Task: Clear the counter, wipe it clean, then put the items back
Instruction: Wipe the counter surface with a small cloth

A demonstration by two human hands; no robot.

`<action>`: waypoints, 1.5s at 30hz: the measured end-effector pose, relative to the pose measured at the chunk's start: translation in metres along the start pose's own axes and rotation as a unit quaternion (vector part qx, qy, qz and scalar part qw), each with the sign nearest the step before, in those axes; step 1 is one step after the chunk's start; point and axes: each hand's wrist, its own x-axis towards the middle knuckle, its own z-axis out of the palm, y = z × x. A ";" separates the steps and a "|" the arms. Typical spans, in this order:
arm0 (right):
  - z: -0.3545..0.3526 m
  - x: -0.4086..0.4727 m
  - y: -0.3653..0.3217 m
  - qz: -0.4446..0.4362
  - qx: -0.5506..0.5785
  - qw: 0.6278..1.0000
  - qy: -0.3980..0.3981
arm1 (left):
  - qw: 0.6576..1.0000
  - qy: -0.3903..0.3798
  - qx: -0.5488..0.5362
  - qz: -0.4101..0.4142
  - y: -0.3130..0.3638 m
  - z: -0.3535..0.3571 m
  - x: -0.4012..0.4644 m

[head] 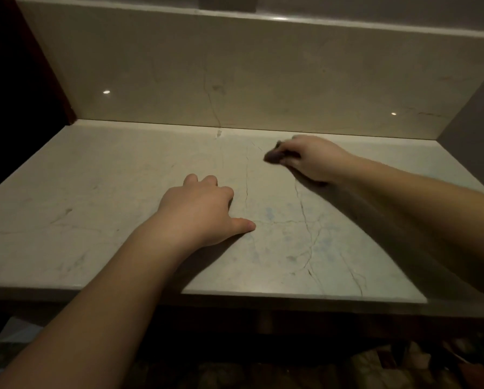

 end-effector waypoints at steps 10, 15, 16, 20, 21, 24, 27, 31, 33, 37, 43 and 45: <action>-0.007 -0.122 -0.063 -0.080 0.032 0.996 -0.036 | 0.999 0.025 0.016 0.023 -0.004 0.007 -0.005; -0.016 -0.128 -0.059 -0.040 0.015 0.996 -0.072 | 0.999 0.028 0.021 0.039 -0.006 0.005 -0.006; -0.015 -0.111 -0.055 -0.011 0.000 0.998 -0.065 | 0.999 0.027 0.022 0.040 -0.005 0.005 -0.006; -0.003 -0.060 -0.055 0.076 -0.026 0.997 -0.016 | 0.999 0.028 0.022 0.038 -0.005 0.004 -0.006; -0.002 -0.060 -0.060 0.081 -0.021 0.996 -0.012 | 0.998 0.031 0.024 0.040 -0.005 0.005 -0.006; -0.004 -0.096 -0.085 0.083 0.006 0.996 -0.018 | 0.998 0.043 0.028 0.045 -0.006 0.010 -0.007; -0.006 -0.159 -0.105 0.033 0.028 0.999 -0.028 | 0.997 0.060 0.027 0.046 -0.008 0.015 -0.008; -0.013 -0.201 -0.108 0.005 0.037 0.998 -0.052 | 0.997 0.061 0.011 0.045 -0.007 0.018 -0.007; -0.015 -0.189 -0.104 0.020 0.024 0.998 -0.060 | 0.997 0.059 0.012 0.044 -0.007 0.018 -0.007; -0.011 -0.137 -0.079 0.094 -0.027 0.995 -0.016 | 0.997 0.052 0.030 0.047 -0.006 0.013 -0.008; -0.008 -0.147 -0.079 0.049 0.017 0.999 -0.011 | 0.997 0.044 0.039 0.040 -0.004 0.014 -0.010; -0.011 -0.181 -0.077 -0.022 0.028 0.999 -0.022 | 0.998 0.037 0.041 0.037 -0.004 0.012 -0.010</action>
